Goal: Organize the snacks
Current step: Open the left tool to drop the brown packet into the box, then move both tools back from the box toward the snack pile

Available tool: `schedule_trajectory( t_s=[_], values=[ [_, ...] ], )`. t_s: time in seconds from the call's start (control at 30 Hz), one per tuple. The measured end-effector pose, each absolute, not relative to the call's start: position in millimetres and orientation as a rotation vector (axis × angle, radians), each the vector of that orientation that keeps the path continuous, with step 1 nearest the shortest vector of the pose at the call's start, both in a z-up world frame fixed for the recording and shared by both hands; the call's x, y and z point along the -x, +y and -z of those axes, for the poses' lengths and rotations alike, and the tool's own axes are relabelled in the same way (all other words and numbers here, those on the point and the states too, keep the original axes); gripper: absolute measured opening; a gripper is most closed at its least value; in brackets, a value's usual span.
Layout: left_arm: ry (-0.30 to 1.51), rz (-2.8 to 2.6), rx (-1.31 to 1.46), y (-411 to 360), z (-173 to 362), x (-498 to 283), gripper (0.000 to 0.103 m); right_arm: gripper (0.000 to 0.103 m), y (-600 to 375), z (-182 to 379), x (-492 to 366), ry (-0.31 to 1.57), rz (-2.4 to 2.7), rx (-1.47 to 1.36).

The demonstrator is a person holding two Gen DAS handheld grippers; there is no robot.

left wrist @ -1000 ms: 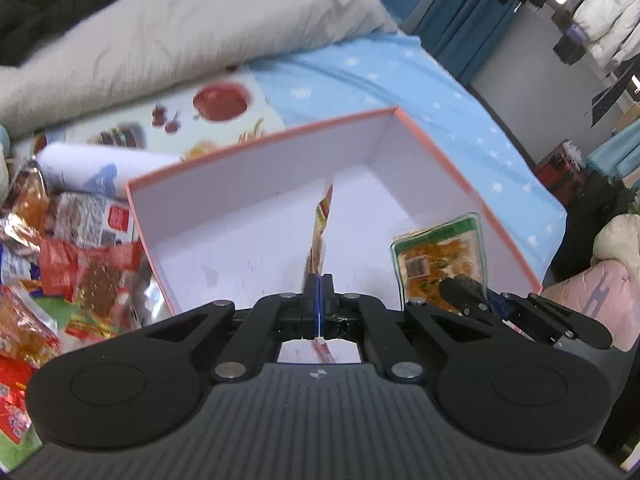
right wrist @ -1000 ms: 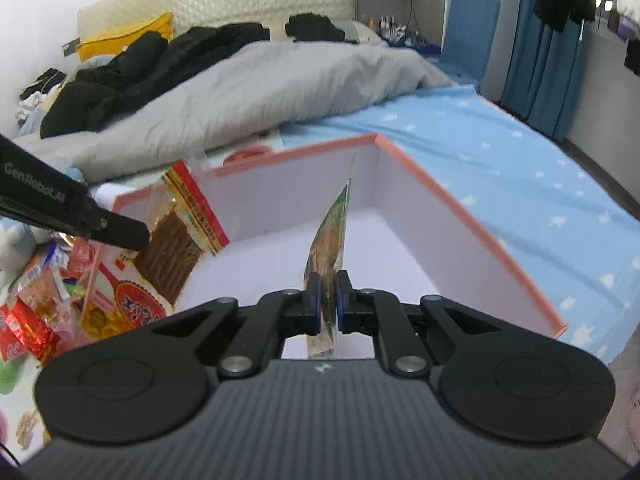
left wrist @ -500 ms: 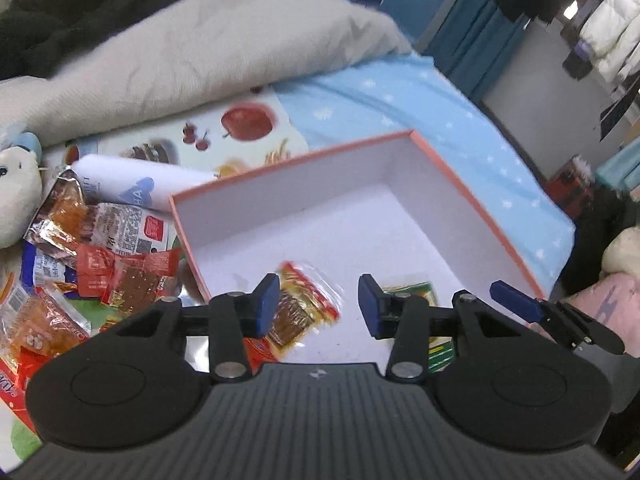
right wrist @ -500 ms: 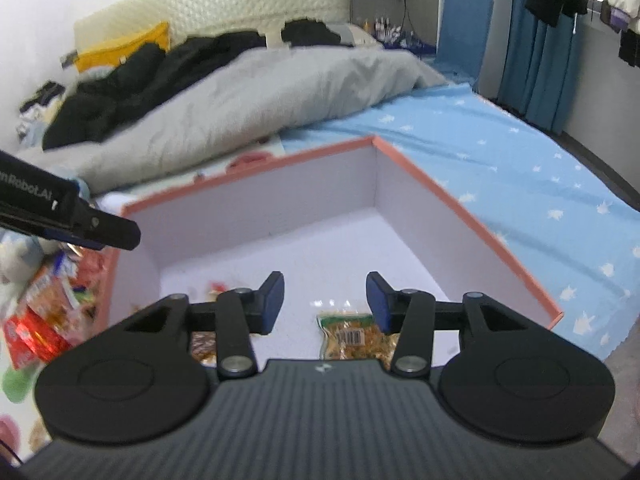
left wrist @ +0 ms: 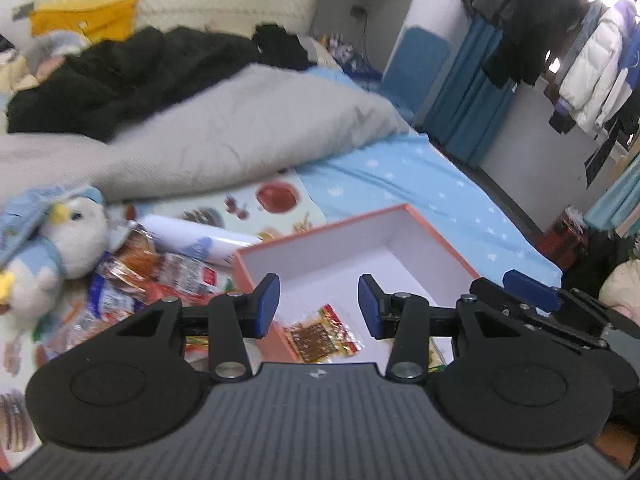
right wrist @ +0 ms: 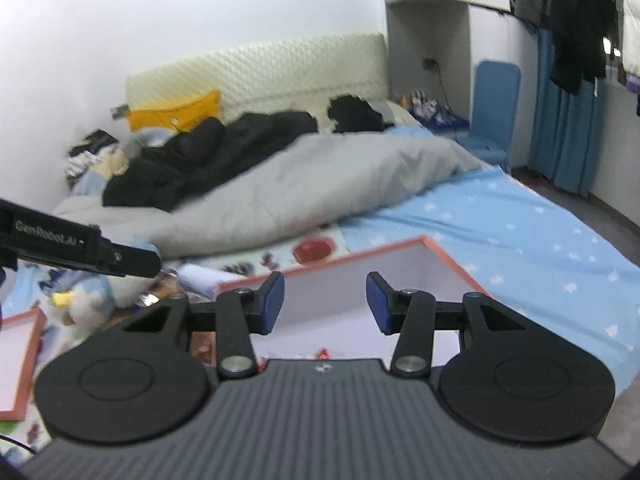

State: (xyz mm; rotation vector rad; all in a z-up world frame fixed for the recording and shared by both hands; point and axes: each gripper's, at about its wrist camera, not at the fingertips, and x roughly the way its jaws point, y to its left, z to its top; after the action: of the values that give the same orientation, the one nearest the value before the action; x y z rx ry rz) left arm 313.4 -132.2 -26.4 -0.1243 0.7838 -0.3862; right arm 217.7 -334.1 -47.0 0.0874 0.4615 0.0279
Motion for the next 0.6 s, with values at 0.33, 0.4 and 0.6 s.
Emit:
schedule_trajectory(
  t_s=[0.33, 0.4, 0.6],
  values=[
    [0.634, 0.351, 0.107, -77.1, -2.3, -241.2, 0.055, 0.048, -289.4, 27.2, -178.9, 0.357, -0.127, -0.128],
    [0.619, 0.336, 0.084, -70.7, -2.3, -229.1, 0.056, 0.048, -281.1, 30.7, -169.9, 0.361, -0.151, -0.140],
    [0.587, 0.281, 0.026, -52.3, 11.8, -193.2, 0.073, 0.048, -258.9, 45.2, -147.5, 0.384, -0.176, -0.123]
  ],
)
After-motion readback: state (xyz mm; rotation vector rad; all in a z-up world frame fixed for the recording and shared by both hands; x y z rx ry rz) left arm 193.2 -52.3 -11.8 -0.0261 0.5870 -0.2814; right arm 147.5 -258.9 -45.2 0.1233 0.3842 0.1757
